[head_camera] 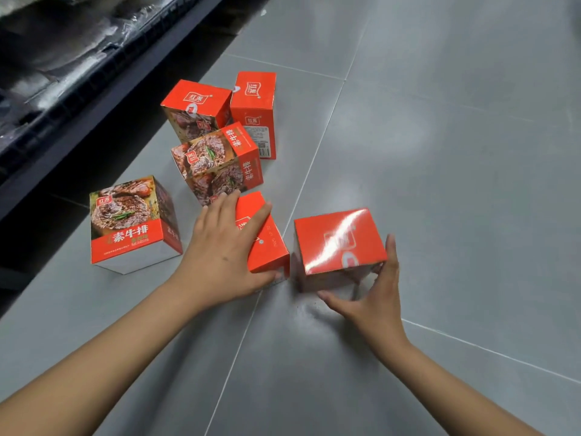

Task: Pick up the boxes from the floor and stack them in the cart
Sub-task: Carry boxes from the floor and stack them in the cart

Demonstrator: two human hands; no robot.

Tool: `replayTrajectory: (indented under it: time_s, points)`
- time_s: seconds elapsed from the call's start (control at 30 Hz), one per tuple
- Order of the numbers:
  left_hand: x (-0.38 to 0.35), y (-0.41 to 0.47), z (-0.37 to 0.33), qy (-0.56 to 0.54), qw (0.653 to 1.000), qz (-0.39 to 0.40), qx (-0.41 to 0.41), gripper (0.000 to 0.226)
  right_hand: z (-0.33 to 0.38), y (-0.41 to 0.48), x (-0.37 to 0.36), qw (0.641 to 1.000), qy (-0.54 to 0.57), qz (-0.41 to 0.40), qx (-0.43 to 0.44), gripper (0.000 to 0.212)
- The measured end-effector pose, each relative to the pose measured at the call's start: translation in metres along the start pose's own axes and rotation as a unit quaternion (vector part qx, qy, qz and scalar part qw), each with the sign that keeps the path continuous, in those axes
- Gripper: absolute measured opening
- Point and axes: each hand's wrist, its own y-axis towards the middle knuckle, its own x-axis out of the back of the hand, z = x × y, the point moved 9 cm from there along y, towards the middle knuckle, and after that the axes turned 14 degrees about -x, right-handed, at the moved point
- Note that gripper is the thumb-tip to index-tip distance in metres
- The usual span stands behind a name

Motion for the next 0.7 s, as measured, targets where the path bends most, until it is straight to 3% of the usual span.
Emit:
replayTrajectory:
  time_s: [0.2, 0.33, 0.43, 0.53, 0.7]
  points:
    - [0.0, 0.005, 0.0, -0.008, 1.0, 0.03, -0.003, 0.107, 0.02, 0.022, 0.013, 0.981, -0.026, 0.107, 0.163, 0.114]
    - [0.003, 0.01, 0.001, -0.038, 0.999, 0.021, 0.003, 0.1, 0.038, 0.033, 0.002, 0.967, 0.006, 0.161, 0.199, 0.095]
    - [0.01, 0.012, 0.01, -0.083, 0.996, -0.012, 0.033, 0.092, 0.036, 0.039, 0.002, 0.979, 0.056, 0.115, 0.161, 0.084]
    - [0.022, 0.024, 0.019, -0.089, 0.994, -0.039, 0.056, 0.092, 0.033, 0.06, 0.02, 0.99, 0.105, 0.024, 0.09, 0.086]
    - [0.044, 0.051, 0.023, -0.068, 0.993, -0.085, 0.053, 0.089, 0.043, 0.096, 0.046, 0.996, 0.053, -0.061, 0.048, 0.086]
